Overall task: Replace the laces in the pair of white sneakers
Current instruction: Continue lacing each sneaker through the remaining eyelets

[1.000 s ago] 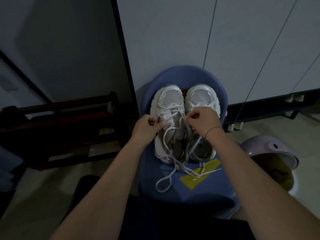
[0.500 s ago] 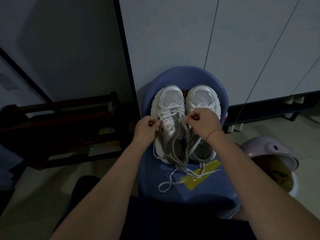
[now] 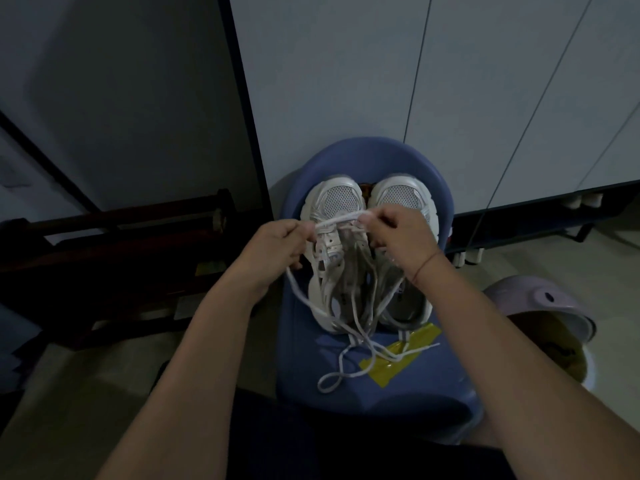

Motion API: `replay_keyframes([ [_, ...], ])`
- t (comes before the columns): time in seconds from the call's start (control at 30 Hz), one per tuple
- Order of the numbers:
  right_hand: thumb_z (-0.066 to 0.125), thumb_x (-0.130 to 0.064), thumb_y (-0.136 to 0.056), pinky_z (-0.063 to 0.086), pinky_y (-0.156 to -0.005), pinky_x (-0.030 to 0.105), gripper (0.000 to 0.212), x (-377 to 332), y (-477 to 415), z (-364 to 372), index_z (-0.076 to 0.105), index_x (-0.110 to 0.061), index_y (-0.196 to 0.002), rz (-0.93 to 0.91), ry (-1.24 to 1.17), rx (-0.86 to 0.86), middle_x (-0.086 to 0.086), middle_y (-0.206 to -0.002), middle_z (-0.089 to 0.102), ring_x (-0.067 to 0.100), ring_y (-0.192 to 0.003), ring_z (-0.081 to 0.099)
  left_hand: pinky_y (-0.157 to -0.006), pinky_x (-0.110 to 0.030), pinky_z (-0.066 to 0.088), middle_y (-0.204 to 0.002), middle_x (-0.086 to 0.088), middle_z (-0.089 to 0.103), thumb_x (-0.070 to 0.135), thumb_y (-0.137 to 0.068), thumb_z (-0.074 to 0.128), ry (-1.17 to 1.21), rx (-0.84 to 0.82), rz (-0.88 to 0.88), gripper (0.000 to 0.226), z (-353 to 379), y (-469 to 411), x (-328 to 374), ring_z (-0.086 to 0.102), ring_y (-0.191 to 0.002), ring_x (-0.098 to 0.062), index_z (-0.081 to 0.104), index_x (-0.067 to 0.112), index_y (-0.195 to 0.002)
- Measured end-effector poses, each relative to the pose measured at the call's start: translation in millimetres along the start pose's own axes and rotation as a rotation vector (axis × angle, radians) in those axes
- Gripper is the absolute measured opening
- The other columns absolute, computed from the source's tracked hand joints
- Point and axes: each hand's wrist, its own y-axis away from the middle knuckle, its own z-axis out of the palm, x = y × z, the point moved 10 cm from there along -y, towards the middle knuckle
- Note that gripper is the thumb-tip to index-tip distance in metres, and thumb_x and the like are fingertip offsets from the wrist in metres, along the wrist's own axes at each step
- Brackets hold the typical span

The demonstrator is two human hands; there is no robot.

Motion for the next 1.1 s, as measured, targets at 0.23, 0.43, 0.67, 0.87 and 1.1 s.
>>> replay_keyframes([
  [0.23,0.052,0.001,-0.089,0.048,-0.05,0.021,0.032,-0.4,-0.2,-18.1,0.062,-0.014,-0.115,0.115,-0.044,0.124,-0.004,-0.103,0.062,0.013,-0.057,0.052,-0.056,-0.023,0.035,-0.055,0.008,0.037,0.027,-0.103,0.045,0.011,0.039,-0.019,0.029,-11.8,3.0,-0.8,0.033,-0.048,-0.004,0.062,0.01,-0.087],
  [0.43,0.058,-0.023,-0.092,0.049,-0.07,0.024,0.011,-52.2,26.6,43.2,0.067,-0.019,-0.097,-0.236,0.249,-0.228,-0.004,-0.085,0.066,0.011,-0.075,0.06,-0.051,-0.019,0.035,-0.051,0.01,0.038,0.025,-0.102,0.048,0.01,-0.03,0.031,0.029,10.6,2.9,11.2,0.034,-0.045,-0.002,0.067,0.005,-0.092],
  [0.67,0.058,-0.02,-0.092,0.048,-0.067,0.034,0.021,17.8,-1.0,-72.8,0.068,-0.005,-0.083,0.148,0.125,0.407,0.011,-0.075,0.06,0.019,-0.069,0.054,-0.051,-0.02,0.033,-0.051,0.01,0.034,0.027,-0.102,0.048,0.072,-0.001,0.016,0.03,-1.6,3.2,7.2,0.03,-0.046,-0.004,0.064,0.01,-0.084],
  [0.87,0.053,-0.023,-0.095,0.048,-0.083,0.025,0.032,-33.8,11.3,12.3,0.054,-0.019,-0.127,-0.119,0.154,-0.096,-0.01,-0.118,0.056,0.009,-0.091,0.056,-0.048,-0.018,0.033,-0.051,0.01,0.035,0.027,-0.102,0.048,0.053,-0.041,0.008,0.029,13.3,2.3,6.6,0.031,-0.044,-0.002,0.065,0.009,-0.087],
  [1.1,0.058,-0.023,-0.092,0.044,-0.064,0.015,0.017,-19.2,2.4,-18.1,0.066,-0.019,-0.077,-0.066,0.147,0.088,-0.001,-0.074,0.063,0.009,-0.069,0.054,-0.052,-0.02,0.033,-0.05,0.011,0.034,0.027,-0.103,0.045,0.091,-0.078,-0.001,0.031,7.8,1.2,0.1,0.03,-0.045,-0.002,0.066,0.006,-0.093],
])
